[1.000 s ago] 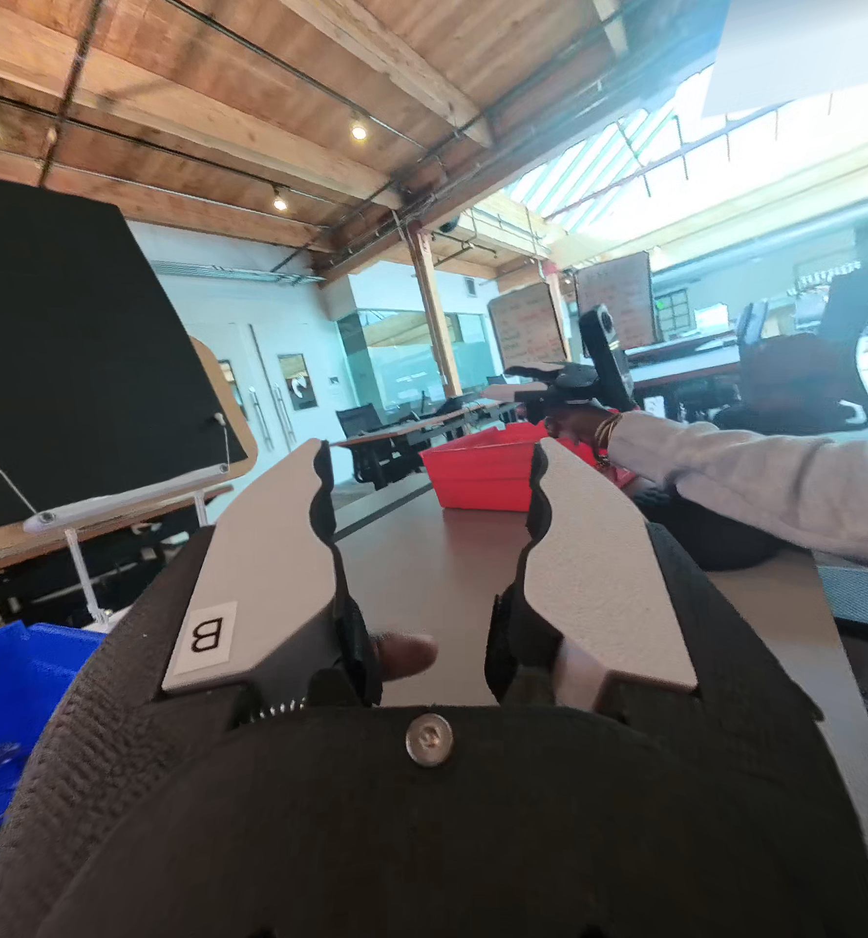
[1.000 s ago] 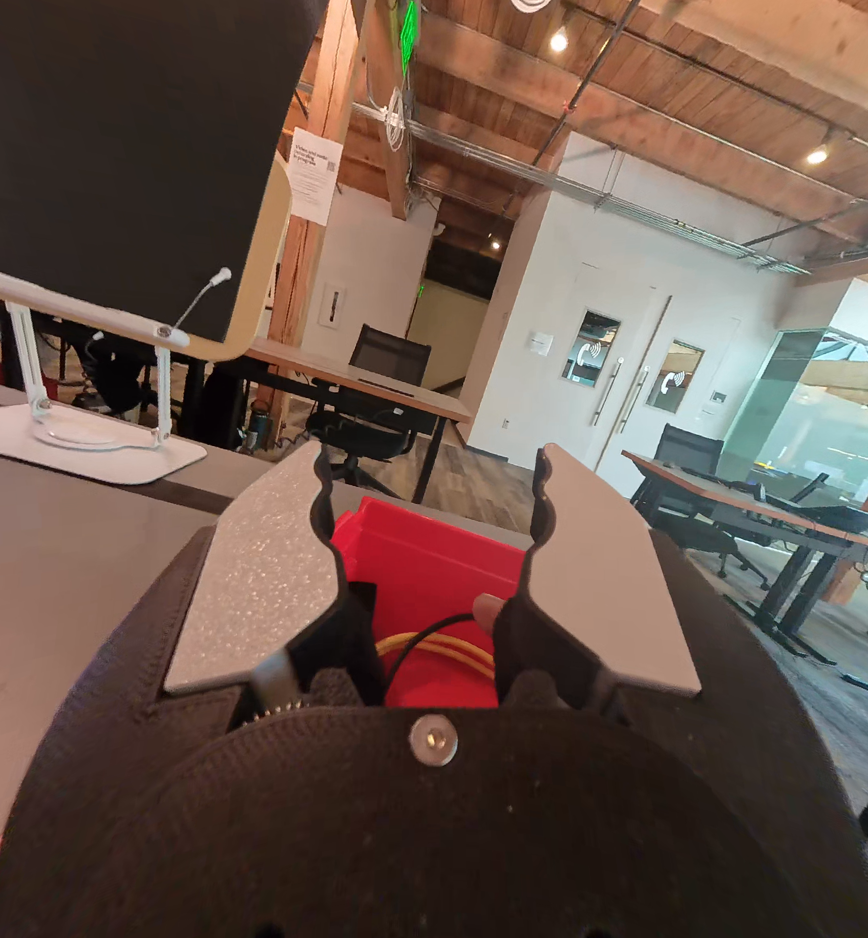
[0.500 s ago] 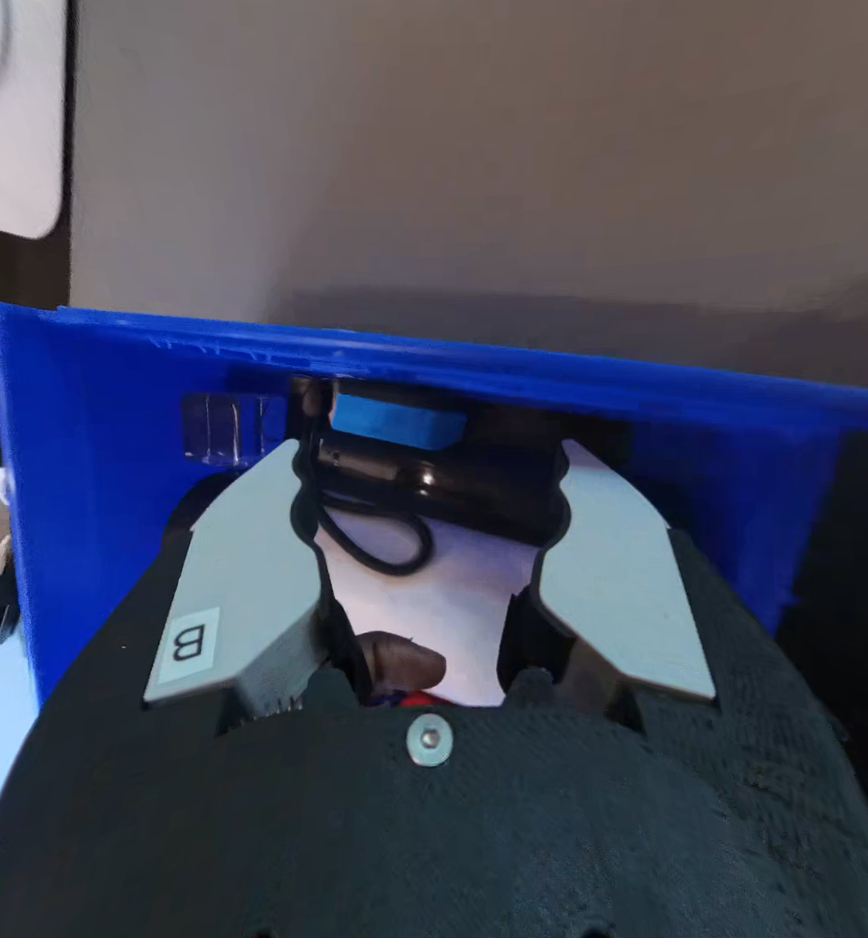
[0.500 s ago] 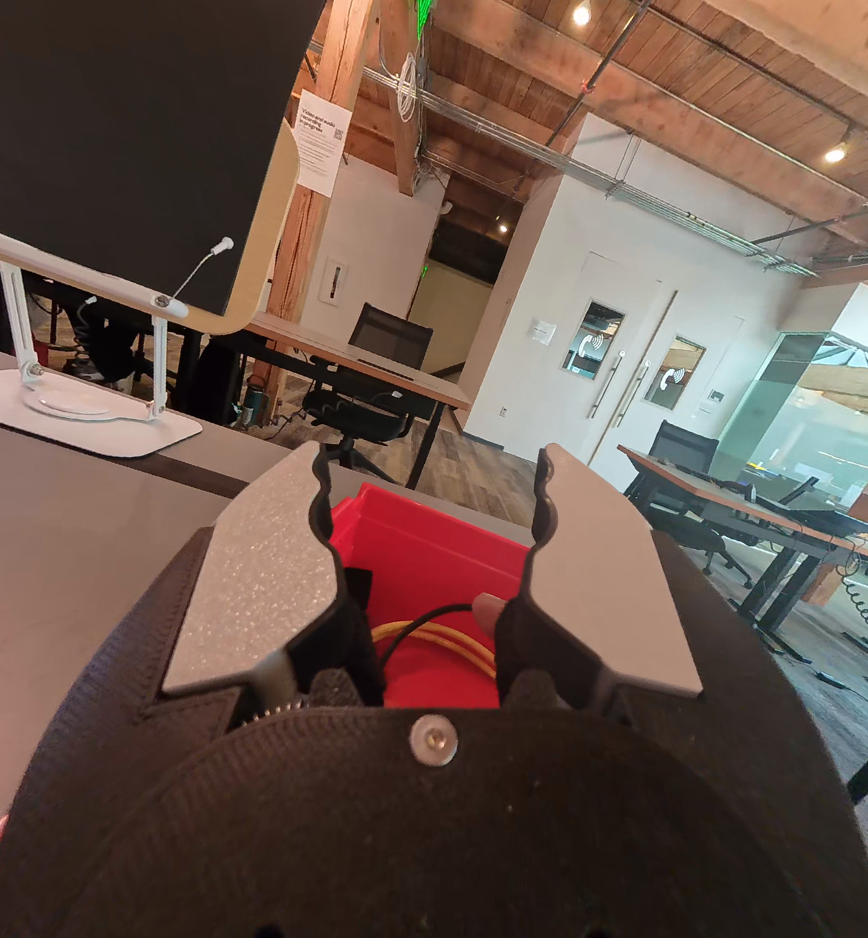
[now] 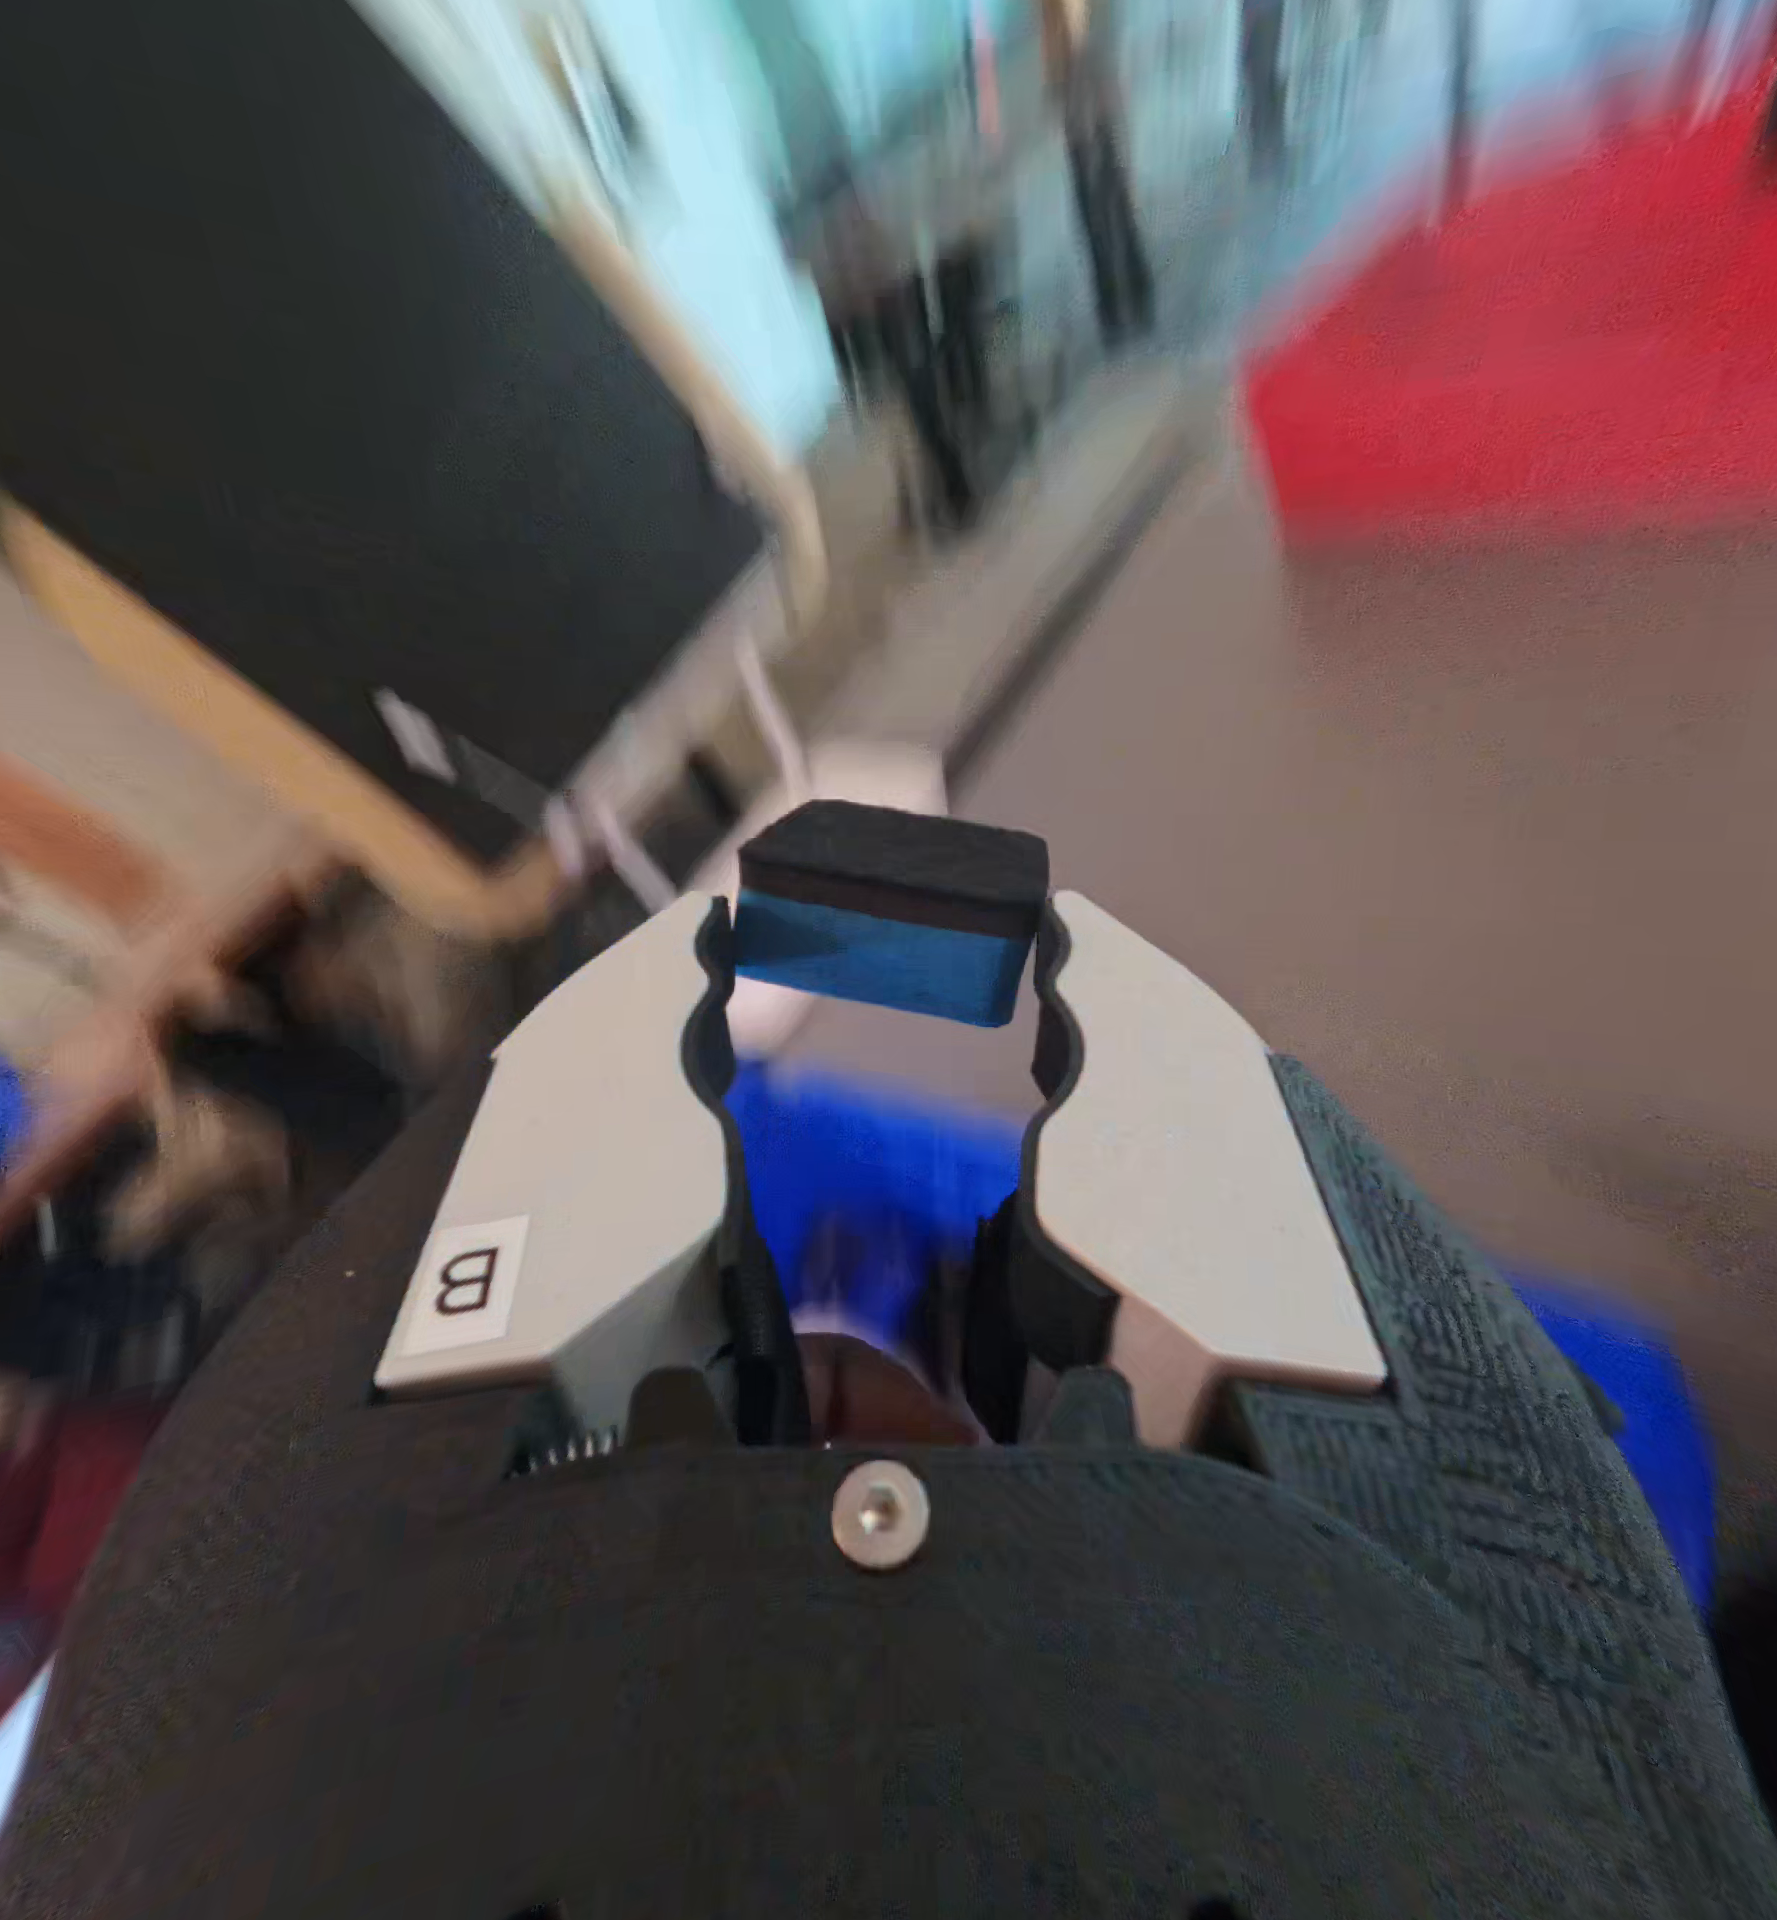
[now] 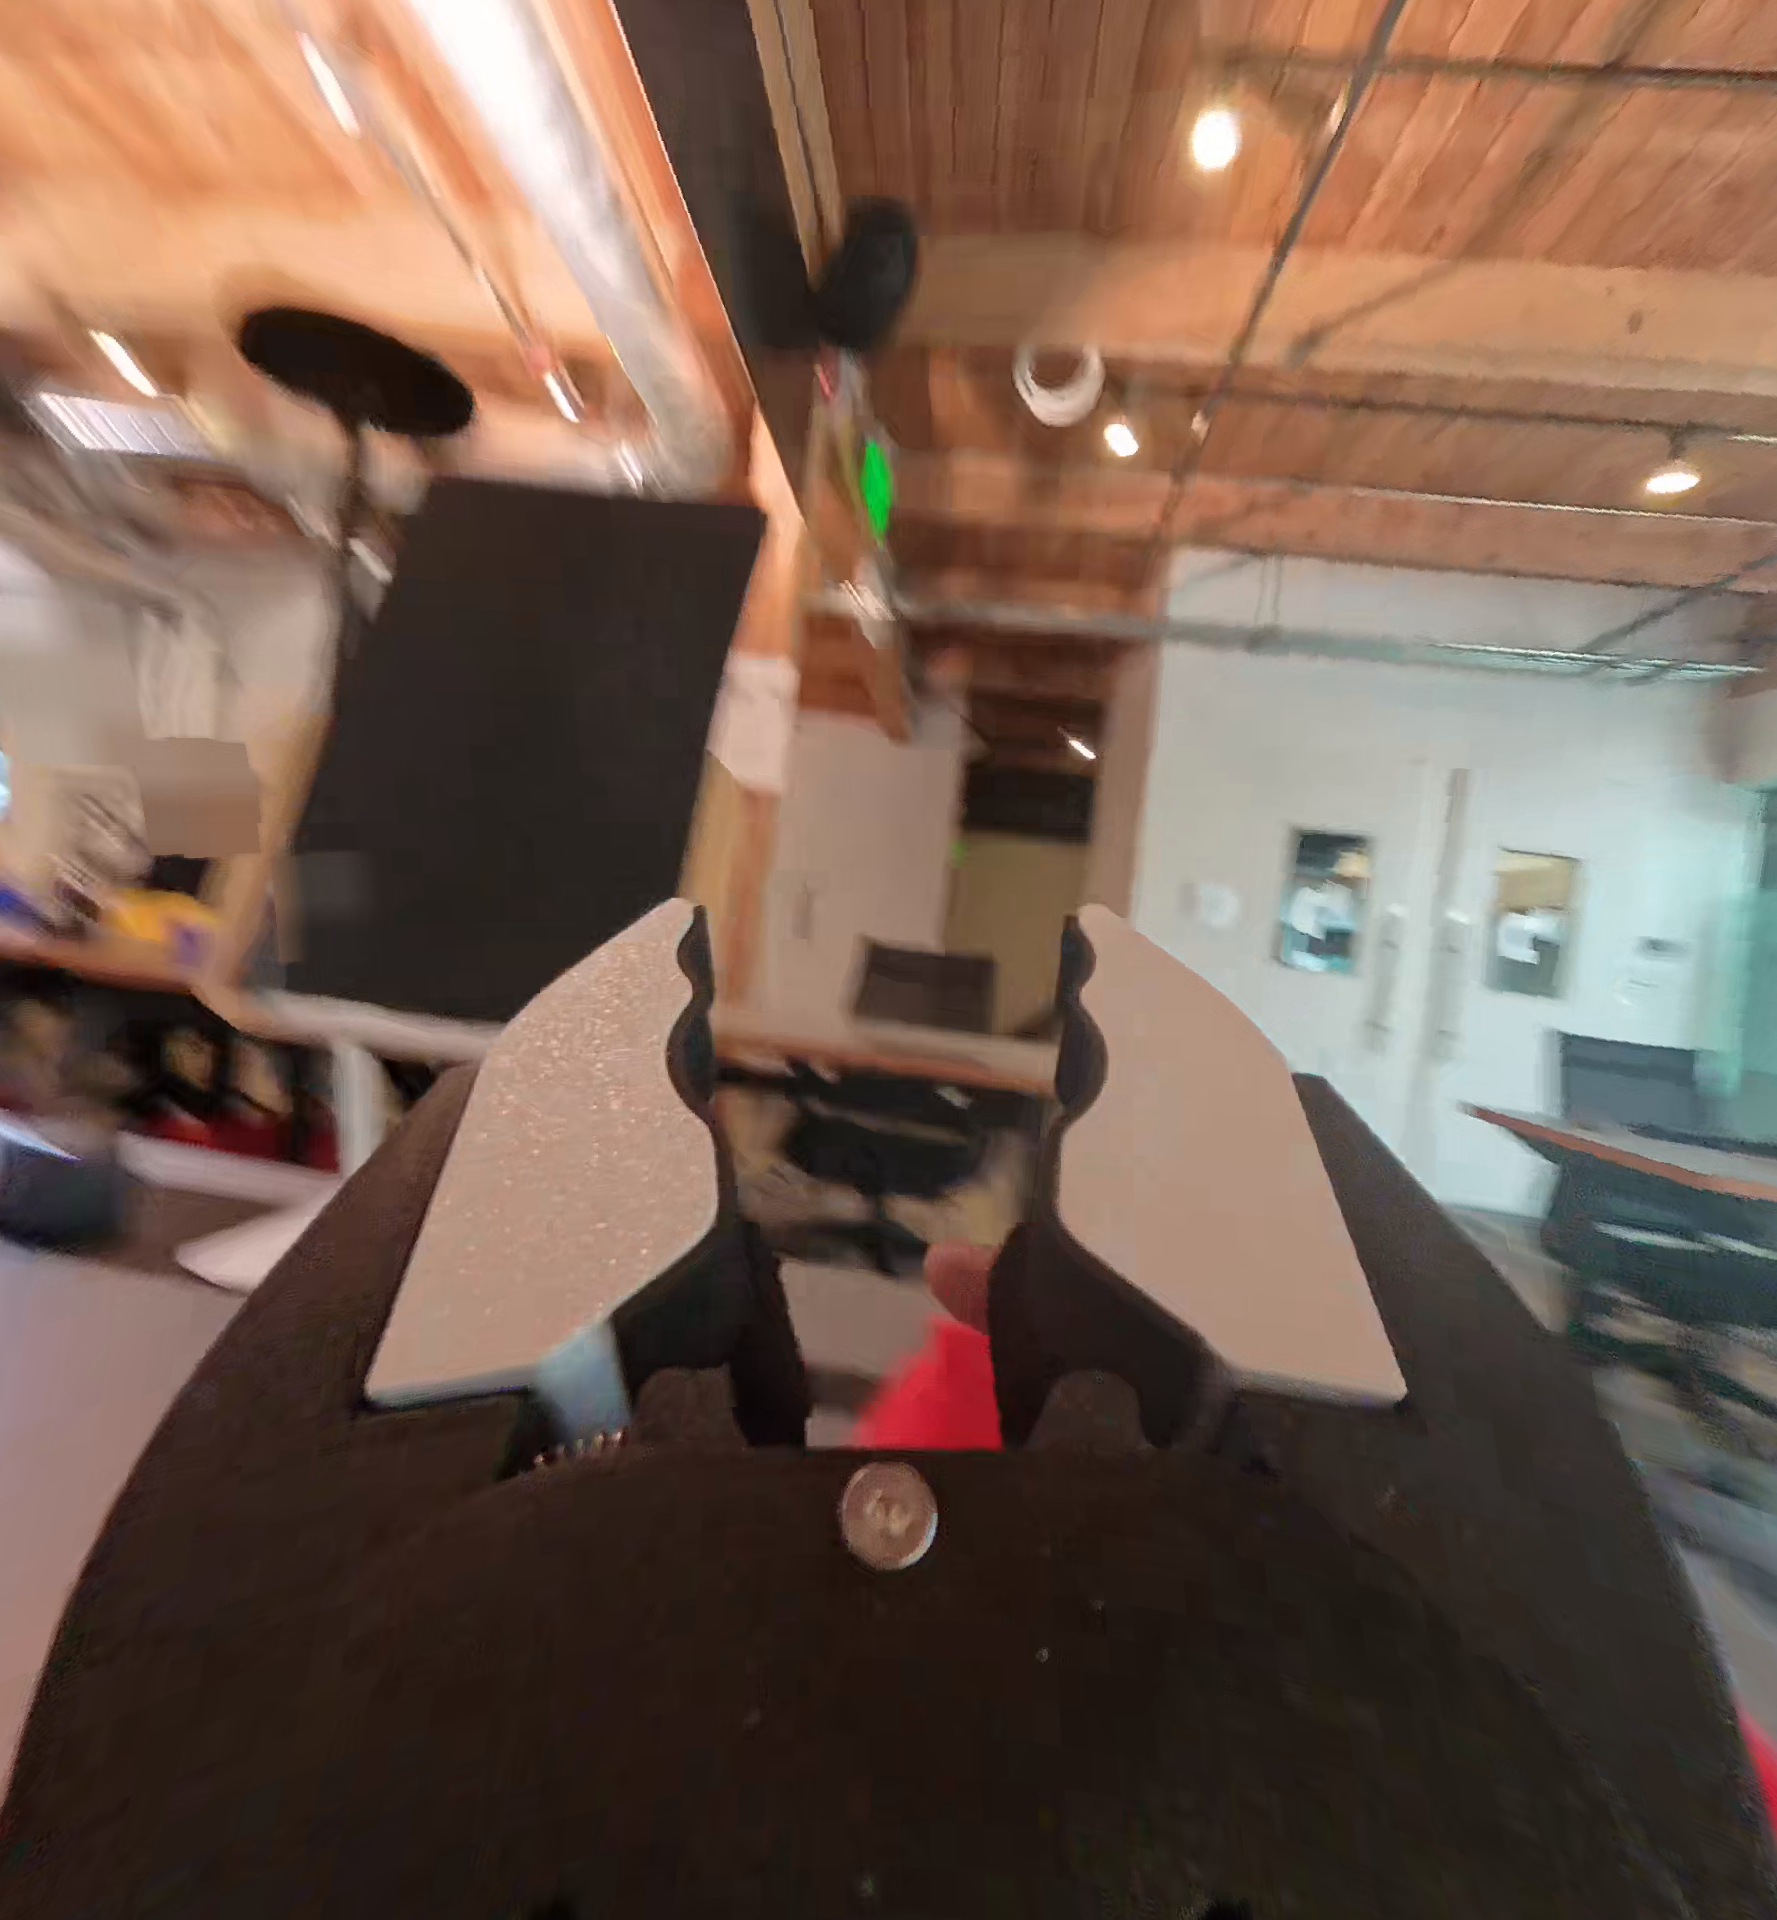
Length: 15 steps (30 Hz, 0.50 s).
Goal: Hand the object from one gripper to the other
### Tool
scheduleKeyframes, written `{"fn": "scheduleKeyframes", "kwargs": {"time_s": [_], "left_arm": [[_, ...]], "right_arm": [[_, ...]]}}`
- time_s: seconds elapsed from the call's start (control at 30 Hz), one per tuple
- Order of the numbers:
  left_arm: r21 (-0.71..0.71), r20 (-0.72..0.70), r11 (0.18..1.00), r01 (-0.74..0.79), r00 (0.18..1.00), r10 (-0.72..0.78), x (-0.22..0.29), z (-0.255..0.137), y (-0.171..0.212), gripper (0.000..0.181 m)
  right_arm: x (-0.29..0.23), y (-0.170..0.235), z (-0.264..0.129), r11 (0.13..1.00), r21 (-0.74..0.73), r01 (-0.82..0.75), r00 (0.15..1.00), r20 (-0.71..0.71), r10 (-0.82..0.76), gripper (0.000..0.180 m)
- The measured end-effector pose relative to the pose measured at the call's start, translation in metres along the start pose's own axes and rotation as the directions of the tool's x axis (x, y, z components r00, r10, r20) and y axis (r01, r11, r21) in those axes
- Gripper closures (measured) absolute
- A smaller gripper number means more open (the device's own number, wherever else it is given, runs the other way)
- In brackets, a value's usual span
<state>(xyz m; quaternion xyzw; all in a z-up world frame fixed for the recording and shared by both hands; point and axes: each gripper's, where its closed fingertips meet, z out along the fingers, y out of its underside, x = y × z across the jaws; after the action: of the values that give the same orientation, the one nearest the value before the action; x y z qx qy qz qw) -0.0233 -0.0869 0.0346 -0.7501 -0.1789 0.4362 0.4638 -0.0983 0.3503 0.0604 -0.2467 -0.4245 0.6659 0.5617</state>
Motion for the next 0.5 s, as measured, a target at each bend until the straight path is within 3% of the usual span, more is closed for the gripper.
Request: {"fn": "scheduleKeyframes", "kwargs": {"time_s": [0.03,0.1,0.17,0.2,0.27,0.37,0.4,0.43,0.5], "left_arm": [[0.265,0.029,0.964,-0.008,1.000,0.001,0.009,-0.010,-0.045,0.125],[0.691,0.052,0.722,-0.041,0.999,0.007,0.044,-0.037,-0.116,0.125],[0.863,0.059,0.501,-0.057,0.998,0.012,0.088,-0.045,-0.146,0.125],[0.879,0.060,0.474,-0.057,0.998,0.009,0.107,-0.035,-0.149,0.125],[0.849,0.063,0.525,-0.059,0.998,0.012,0.134,0.001,-0.142,0.125],[0.784,0.037,0.621,-0.017,0.999,-0.018,0.150,0.040,-0.115,0.125],[0.764,0.030,0.645,-0.010,0.999,-0.020,0.152,0.047,-0.107,0.125],[0.751,0.019,0.661,-0.007,1.000,-0.011,0.156,0.051,-0.100,0.125],[0.723,0.033,0.691,-0.031,0.999,0.010,0.160,0.056,-0.093,0.125]], "right_arm": [[-0.013,-0.018,-0.002,0.994,0.067,-0.091,0.995,0.049,0.088,0.121],[-0.048,-0.052,-0.008,0.937,0.166,-0.309,0.938,0.214,0.272,0.131],[-0.092,-0.077,-0.015,0.823,0.167,-0.543,0.785,0.450,0.426,0.143],[-0.116,-0.083,-0.019,0.754,0.109,-0.648,0.664,0.567,0.488,0.145],[-0.163,-0.081,-0.024,0.584,-0.128,-0.802,0.336,0.711,0.617,0.139],[-0.217,-0.060,-0.027,0.315,-0.514,-0.798,-0.134,0.661,0.739,0.120],[-0.227,-0.054,-0.028,0.264,-0.585,-0.767,-0.218,0.625,0.750,0.120],[-0.235,-0.046,-0.028,0.244,-0.621,-0.745,-0.246,0.596,0.764,0.120],[-0.250,-0.032,-0.030,0.303,-0.643,-0.704,-0.189,0.580,0.792,0.121]]}}
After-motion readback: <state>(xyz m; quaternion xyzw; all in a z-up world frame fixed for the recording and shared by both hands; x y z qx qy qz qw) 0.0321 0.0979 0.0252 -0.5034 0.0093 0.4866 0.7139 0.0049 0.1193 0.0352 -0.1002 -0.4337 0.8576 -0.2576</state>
